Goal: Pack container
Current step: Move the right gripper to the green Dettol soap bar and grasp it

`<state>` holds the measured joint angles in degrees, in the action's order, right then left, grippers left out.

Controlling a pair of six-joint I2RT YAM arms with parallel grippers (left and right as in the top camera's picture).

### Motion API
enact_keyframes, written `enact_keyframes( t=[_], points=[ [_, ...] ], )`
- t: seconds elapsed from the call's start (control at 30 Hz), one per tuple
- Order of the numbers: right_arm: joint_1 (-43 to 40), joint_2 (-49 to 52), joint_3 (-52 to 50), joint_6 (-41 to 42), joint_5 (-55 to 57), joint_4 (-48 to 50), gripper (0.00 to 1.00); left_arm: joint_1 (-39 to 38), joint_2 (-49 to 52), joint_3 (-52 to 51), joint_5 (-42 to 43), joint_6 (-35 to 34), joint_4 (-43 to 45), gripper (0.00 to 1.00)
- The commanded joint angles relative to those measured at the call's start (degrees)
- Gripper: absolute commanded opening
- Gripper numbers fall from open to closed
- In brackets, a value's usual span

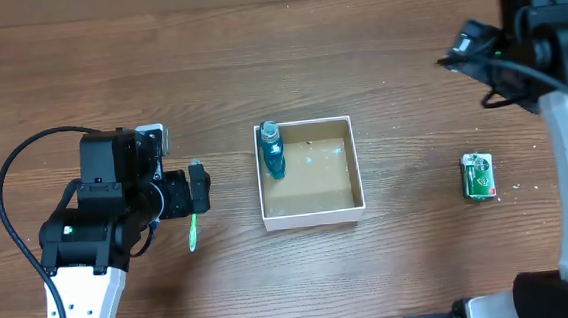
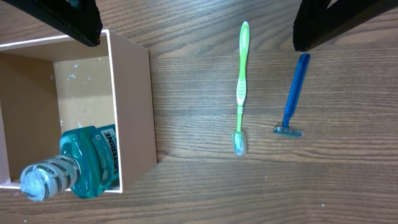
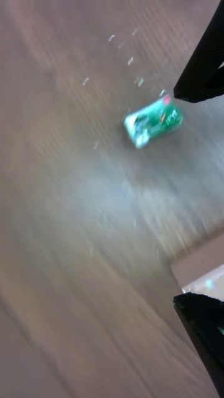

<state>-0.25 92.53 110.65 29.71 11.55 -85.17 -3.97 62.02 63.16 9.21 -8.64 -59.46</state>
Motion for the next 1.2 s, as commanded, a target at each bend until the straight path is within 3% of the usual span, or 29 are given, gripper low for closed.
enact_keyframes(
  t=[0.0,0.2,0.3,0.5,0.67,1.17],
  points=[
    [-8.3,0.3,-9.4,-6.1,-7.2,3.1,1.0,0.6,0.0,1.6,-0.4,0.9,0.1,1.0],
    [-15.3,1.1,-33.0,-8.4,-9.1,18.9,1.0,0.6,0.0,1.6,-0.5,0.9,0.1,1.0],
    [-16.7,1.1,-43.2,-14.3,-9.1,30.4,1.0,0.6,0.0,1.6,-0.9,0.9,0.1,1.0],
    [-16.9,1.1,-55.1,-21.3,-9.1,42.8,1.0,0.6,0.0,1.6,-0.9,0.9,0.1,1.0],
    [-16.9,1.5,-59.2,-22.7,-9.1,47.5,1.0,0.6,0.0,1.6,-0.9,0.9,0.1,1.0],
    [-16.9,8.8,-59.2,-22.7,-9.1,47.2,0.99,0.6,0.0,1.6,-0.9,0.9,0.1,1.0]
  ],
)
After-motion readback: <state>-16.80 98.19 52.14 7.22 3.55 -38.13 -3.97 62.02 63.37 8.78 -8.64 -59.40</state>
